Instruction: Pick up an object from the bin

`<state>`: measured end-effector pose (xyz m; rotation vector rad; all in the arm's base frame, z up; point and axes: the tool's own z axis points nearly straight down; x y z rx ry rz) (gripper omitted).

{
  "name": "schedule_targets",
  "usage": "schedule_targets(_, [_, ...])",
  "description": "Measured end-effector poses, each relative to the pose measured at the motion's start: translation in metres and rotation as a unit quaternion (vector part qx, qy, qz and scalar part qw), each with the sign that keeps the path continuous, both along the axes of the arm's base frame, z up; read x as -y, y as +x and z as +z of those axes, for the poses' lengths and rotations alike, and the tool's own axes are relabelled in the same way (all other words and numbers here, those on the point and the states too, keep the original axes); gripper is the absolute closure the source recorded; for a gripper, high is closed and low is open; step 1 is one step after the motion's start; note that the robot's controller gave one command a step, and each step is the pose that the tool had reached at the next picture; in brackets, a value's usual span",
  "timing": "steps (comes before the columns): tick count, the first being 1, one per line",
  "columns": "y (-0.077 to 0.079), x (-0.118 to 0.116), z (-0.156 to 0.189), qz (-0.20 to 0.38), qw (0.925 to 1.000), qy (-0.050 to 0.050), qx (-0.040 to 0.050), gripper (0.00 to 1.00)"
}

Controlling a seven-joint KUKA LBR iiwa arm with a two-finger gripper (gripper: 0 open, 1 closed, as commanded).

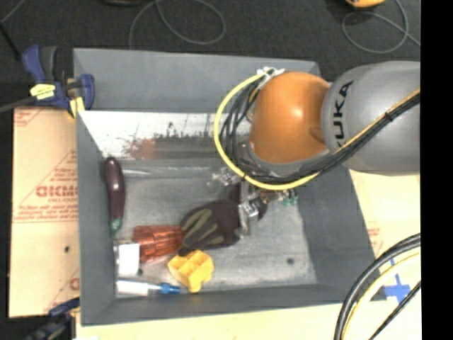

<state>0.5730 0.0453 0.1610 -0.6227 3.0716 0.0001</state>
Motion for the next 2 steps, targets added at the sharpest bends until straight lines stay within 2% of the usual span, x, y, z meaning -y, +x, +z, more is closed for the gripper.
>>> schedule_targets(1, [-0.008, 0.007, -0.024, 0.074, 0.9972, -0.001, 0.0003, 0.0])
schedule_targets(2, [0.018, 0.012, -0.091, 0.179, 0.9838, -0.001, 0.0025, 0.0])
